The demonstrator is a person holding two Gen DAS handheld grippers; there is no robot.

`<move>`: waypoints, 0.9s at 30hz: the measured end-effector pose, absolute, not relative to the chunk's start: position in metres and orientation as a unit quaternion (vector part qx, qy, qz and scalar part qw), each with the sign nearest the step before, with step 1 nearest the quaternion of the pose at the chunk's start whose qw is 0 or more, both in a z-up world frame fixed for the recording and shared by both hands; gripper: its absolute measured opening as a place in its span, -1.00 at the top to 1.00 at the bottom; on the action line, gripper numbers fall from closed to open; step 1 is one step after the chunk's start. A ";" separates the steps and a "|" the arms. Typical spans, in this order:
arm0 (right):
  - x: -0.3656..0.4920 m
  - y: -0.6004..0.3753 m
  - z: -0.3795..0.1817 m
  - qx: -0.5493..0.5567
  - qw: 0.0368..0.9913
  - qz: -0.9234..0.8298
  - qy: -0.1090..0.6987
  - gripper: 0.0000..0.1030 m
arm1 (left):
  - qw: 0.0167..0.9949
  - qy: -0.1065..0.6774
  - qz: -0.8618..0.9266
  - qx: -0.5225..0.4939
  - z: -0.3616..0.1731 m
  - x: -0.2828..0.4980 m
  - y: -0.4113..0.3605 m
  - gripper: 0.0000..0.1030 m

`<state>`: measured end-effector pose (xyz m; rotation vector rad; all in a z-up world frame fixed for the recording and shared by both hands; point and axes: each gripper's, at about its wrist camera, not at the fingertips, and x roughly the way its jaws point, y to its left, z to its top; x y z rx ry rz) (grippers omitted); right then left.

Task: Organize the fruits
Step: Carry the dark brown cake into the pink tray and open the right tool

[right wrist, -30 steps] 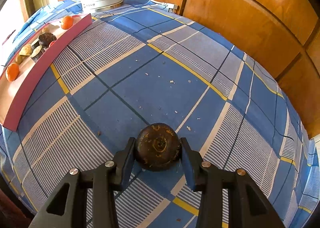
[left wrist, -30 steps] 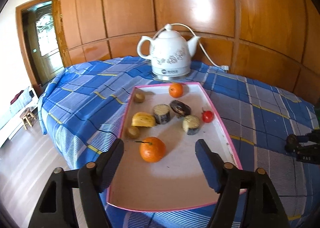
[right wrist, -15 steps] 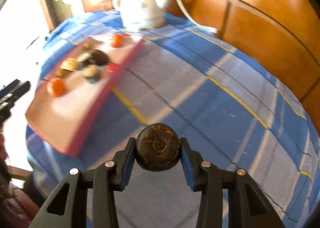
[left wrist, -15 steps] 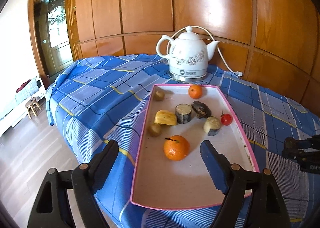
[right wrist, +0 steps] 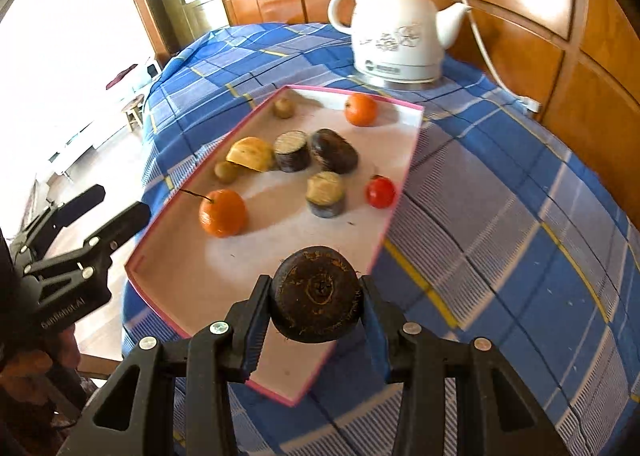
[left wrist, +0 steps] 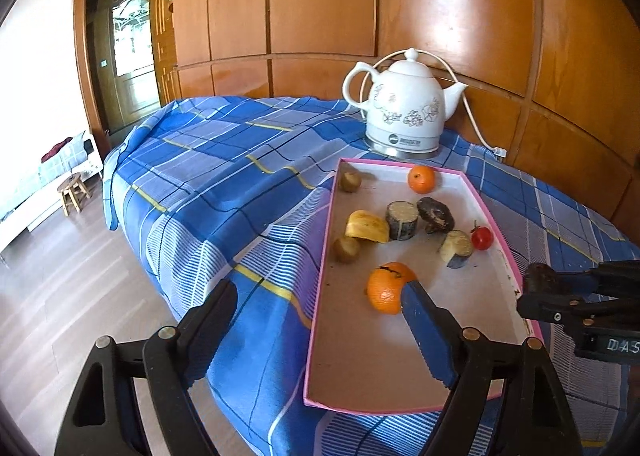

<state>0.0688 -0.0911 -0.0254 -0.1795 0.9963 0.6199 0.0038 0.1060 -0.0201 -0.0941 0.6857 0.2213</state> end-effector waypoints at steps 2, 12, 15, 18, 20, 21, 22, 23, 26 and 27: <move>0.071 -0.084 -0.026 -0.086 0.827 0.294 0.471 0.16 | 0.934 0.338 0.110 -0.050 -0.022 0.004 0.109 -0.63; 0.100 -0.052 -0.040 -0.059 0.812 0.301 0.496 0.15 | 0.929 0.346 0.118 -0.060 -0.028 0.007 0.118 -0.63; 0.111 -0.045 -0.052 -0.054 0.803 0.297 0.513 0.15 | 0.927 0.350 0.121 -0.060 -0.030 0.008 0.119 -0.63; 0.115 -0.044 -0.059 -0.051 0.801 0.291 0.521 0.13 | 0.926 0.353 0.122 -0.059 -0.031 0.008 0.119 -0.63; 0.114 -0.045 -0.059 -0.050 0.803 0.294 0.517 0.10 | 0.926 0.353 0.122 -0.058 -0.032 0.008 0.119 -0.63; 0.113 -0.046 -0.058 -0.051 0.804 0.295 0.513 0.08 | 0.926 0.353 0.122 -0.058 -0.032 0.008 0.119 -0.63; 0.112 -0.047 -0.057 -0.051 0.805 0.296 0.511 0.04 | 0.925 0.354 0.122 -0.058 -0.032 0.008 0.119 -0.63; 0.111 -0.048 -0.055 -0.050 0.807 0.297 0.508 0.04 | 0.926 0.354 0.122 -0.058 -0.032 0.008 0.119 -0.63; 0.105 -0.053 -0.048 -0.051 0.809 0.303 0.501 0.04 | 0.926 0.353 0.122 -0.057 -0.031 0.008 0.118 -0.64; 0.101 -0.055 -0.045 -0.054 0.810 0.307 0.496 0.04 | 0.926 0.353 0.122 -0.058 -0.031 0.008 0.119 -0.64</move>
